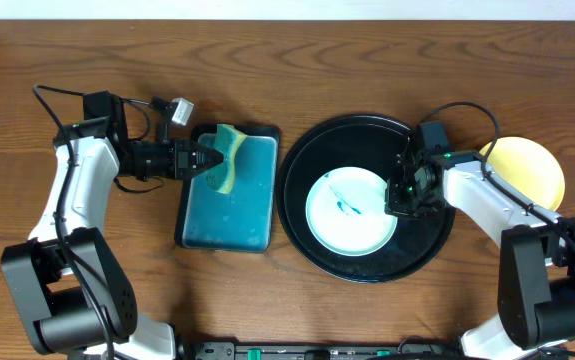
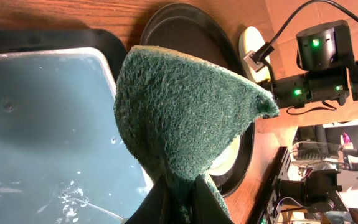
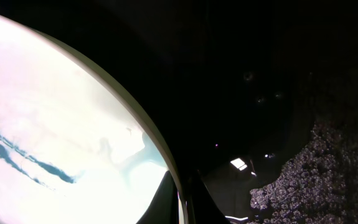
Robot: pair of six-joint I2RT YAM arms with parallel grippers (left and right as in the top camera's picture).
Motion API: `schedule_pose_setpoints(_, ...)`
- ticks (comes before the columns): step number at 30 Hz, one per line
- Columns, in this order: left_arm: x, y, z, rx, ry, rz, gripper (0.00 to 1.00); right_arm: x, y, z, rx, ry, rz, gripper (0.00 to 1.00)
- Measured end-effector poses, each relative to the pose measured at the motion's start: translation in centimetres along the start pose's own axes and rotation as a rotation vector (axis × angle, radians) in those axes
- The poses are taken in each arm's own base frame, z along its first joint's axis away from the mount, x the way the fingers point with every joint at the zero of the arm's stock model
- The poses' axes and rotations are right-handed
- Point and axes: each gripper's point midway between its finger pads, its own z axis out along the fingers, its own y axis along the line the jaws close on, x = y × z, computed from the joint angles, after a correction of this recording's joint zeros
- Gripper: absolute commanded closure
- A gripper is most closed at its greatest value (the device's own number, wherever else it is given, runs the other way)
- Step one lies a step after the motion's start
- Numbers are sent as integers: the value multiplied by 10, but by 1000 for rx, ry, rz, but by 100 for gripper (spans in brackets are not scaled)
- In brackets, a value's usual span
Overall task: Clean dirty plates on tray and stack at the side
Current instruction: 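Lift the sponge from the blue basin and dip it with the left gripper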
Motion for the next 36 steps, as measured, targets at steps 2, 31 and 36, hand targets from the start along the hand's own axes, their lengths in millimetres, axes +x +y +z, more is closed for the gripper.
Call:
schedule_pose_setpoints(2,0,0,0,0,0,1,93,0,0,0,0,0,0,99)
schedule_pose_setpoints(31,0,0,0,0,0,16,92,0,0,0,0,-1,0,99)
schedule_pose_setpoints(36,0,0,0,0,0,15,93,0,0,0,0,-2,0,99)
